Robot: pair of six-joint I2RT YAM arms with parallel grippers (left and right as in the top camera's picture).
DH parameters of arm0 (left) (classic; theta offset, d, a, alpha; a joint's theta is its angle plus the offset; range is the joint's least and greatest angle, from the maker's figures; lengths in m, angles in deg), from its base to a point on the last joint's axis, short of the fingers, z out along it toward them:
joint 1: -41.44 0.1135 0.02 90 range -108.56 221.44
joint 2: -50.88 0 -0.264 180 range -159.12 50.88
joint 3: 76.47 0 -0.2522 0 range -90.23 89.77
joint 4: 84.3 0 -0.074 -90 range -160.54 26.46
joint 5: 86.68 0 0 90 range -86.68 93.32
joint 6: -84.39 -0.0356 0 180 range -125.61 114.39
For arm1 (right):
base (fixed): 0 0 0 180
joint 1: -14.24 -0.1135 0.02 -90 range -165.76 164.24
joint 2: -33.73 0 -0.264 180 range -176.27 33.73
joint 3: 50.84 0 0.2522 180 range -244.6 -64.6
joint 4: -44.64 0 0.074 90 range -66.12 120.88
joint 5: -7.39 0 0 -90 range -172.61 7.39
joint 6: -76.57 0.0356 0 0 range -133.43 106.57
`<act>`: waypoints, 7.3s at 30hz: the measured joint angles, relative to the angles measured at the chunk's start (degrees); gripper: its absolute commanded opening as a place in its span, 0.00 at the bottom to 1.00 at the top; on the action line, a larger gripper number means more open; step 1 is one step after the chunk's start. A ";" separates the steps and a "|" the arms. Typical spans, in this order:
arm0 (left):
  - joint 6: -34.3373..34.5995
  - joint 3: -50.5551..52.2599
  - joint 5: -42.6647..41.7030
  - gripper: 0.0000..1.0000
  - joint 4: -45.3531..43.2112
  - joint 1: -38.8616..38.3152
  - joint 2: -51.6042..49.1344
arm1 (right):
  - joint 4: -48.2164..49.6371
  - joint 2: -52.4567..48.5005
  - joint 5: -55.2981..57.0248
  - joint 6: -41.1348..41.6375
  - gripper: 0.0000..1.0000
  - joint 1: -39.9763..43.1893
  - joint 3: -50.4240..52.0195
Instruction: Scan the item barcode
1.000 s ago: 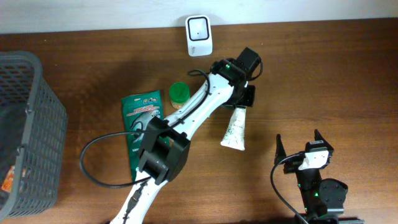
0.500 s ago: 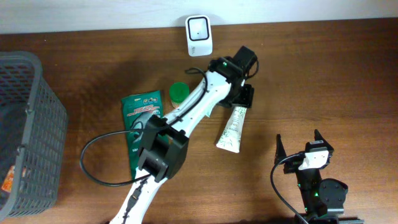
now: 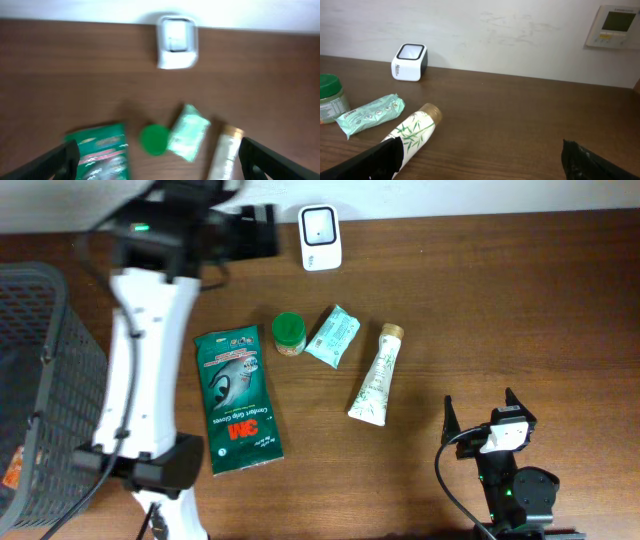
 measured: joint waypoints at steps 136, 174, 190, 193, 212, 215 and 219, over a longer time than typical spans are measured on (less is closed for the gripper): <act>10.27 61.90 8.39 0.01 -23.78 -20.94 7.04 | 0.00 0.00 0.00 0.00 0.98 0.00 0.00; 7.41 46.49 12.66 0.61 -18.80 12.37 17.81 | 0.00 0.00 0.00 0.02 0.98 0.00 0.00; 7.19 46.49 12.68 1.00 -19.34 14.43 17.81 | -0.02 0.00 0.00 0.02 0.98 0.00 0.00; 7.21 46.49 12.66 0.99 -19.32 14.43 17.81 | 0.00 0.00 0.00 0.00 0.98 0.00 0.00; 3.67 46.49 8.74 0.99 -19.58 14.43 17.81 | 0.57 0.00 -3.19 0.83 0.98 0.00 0.00; 3.67 46.49 8.74 0.99 -19.58 14.43 17.81 | 0.68 0.00 -5.81 2.27 0.98 0.00 0.00; 3.67 46.49 8.74 0.99 -19.58 14.43 17.81 | -0.33 0.00 -9.20 3.15 0.98 0.00 -1.16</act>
